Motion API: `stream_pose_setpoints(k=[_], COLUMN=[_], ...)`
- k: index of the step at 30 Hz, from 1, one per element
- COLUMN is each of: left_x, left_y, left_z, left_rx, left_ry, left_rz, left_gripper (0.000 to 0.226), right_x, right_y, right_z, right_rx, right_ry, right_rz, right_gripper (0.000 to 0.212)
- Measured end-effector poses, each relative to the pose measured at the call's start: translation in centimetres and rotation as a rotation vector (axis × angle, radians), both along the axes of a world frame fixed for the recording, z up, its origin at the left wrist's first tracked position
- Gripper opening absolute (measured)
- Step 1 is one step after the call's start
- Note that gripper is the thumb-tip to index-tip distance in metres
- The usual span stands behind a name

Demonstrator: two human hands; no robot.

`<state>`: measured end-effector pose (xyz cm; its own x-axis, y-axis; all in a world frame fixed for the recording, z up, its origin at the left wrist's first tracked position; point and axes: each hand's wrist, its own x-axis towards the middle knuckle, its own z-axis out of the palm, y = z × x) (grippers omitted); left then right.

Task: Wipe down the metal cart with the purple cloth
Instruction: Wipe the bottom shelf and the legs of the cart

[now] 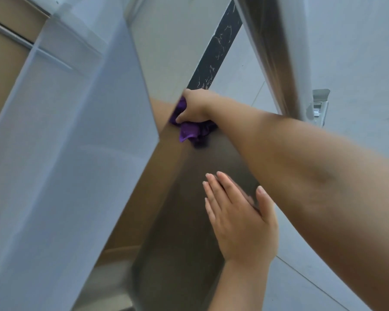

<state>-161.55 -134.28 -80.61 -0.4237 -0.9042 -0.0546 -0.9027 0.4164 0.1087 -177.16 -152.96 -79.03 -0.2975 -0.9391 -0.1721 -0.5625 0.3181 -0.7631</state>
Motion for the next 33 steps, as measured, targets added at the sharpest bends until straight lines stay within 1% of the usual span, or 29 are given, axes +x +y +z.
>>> stream_pose_setpoints(k=[1, 2, 5, 7, 10, 12, 15, 16, 20, 23, 26, 29, 31, 33], left_x=[0.0, 0.1, 0.1, 0.1, 0.0, 0.0, -0.3, -0.4, -0.1, 0.0, 0.3, 0.5, 0.6, 0.7], left_y=[0.0, 0.1, 0.1, 0.1, 0.0, 0.0, -0.1, -0.1, 0.0, 0.1, 0.2, 0.6, 0.7, 0.7], left_z=[-0.1, -0.1, -0.2, -0.2, -0.1, 0.1, 0.1, 0.1, 0.0, 0.0, 0.0, -0.2, -0.2, -0.1], left_rx=[-0.011, -0.034, -0.025, 0.002, 0.032, 0.033, 0.056, 0.061, 0.047, 0.032, 0.037, -0.069, -0.077, -0.084], left_ry=[0.005, 0.009, 0.052, 0.050, 0.012, 0.008, 0.013, 0.019, 0.041, 0.106, 0.176, 0.207, 0.232, 0.239], left_rz=[-0.017, -0.030, -0.017, -0.007, -0.001, 0.007, 0.021, 0.025, 0.020, 0.014, -0.028, -0.149, -0.175, -0.207], left_gripper=[0.100, 0.097, 0.111, 0.112, 0.112, 0.111, 0.095, 0.094, 0.096, 0.098, 0.103, 0.099, 0.095, 0.093], right_x=[0.0, 0.0, -0.2, -0.4, -0.4, -0.2, 0.5, 0.8, 1.4, 2.1, 2.9, 3.0, 2.9, 3.2], right_y=[0.2, 0.3, 1.2, 2.3, 4.4, 5.9, 7.6, 8.2, 10.9, 13.8, 17.1, 19.5, 20.2, 20.7], right_z=[0.0, -0.1, -0.4, -0.4, -0.6, -0.6, 0.1, 0.4, 0.7, 1.0, 1.1, 1.0, 0.8, 0.3], right_rx=[0.015, 0.022, 0.035, 0.044, 0.050, 0.040, 0.052, 0.067, 0.149, 0.174, 0.159, 0.063, -0.018, -0.109], right_ry=[-0.010, -0.011, 0.007, 0.033, 0.107, 0.167, 0.329, 0.384, 0.524, 0.587, 0.603, 0.587, 0.554, 0.490], right_rz=[-0.003, -0.003, -0.013, -0.024, -0.056, -0.060, 0.038, 0.084, 0.221, 0.271, 0.301, 0.302, 0.258, 0.175], right_gripper=[0.057, 0.054, 0.042, 0.037, 0.045, 0.044, 0.036, 0.037, 0.045, 0.049, 0.050, 0.052, 0.050, 0.042])
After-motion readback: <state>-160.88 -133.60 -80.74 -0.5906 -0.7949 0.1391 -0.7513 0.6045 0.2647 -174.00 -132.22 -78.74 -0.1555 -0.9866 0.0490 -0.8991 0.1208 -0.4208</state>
